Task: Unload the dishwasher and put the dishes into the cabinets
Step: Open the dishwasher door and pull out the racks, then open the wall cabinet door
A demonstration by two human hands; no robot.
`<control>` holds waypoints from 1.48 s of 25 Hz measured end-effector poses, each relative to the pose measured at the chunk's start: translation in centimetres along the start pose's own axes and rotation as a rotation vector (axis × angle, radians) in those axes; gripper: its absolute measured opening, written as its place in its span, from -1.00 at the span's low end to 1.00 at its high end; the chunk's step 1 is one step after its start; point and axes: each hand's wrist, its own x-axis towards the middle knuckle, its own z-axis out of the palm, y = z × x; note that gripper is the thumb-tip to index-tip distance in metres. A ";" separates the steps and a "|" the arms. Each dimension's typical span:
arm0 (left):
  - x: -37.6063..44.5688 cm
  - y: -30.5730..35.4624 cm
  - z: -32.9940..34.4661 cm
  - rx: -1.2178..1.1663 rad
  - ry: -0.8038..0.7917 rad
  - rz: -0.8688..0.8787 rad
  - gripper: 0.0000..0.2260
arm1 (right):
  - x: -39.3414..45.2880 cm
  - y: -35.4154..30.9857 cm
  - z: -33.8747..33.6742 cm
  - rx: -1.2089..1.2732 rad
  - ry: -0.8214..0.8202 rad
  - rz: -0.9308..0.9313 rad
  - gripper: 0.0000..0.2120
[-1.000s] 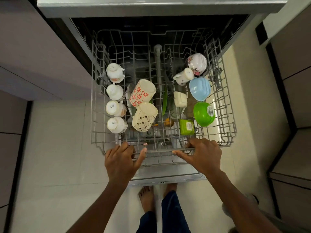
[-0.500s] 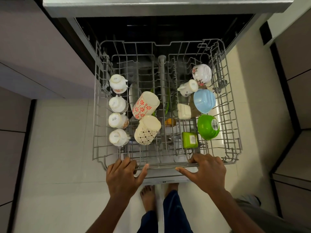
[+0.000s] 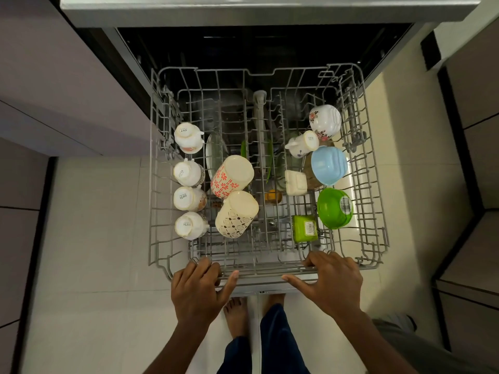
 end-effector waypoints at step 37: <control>21.8 6.3 -93.9 0.320 1.008 0.254 -0.29 | 9.7 -31.3 -87.4 -0.051 1.106 -0.536 -0.25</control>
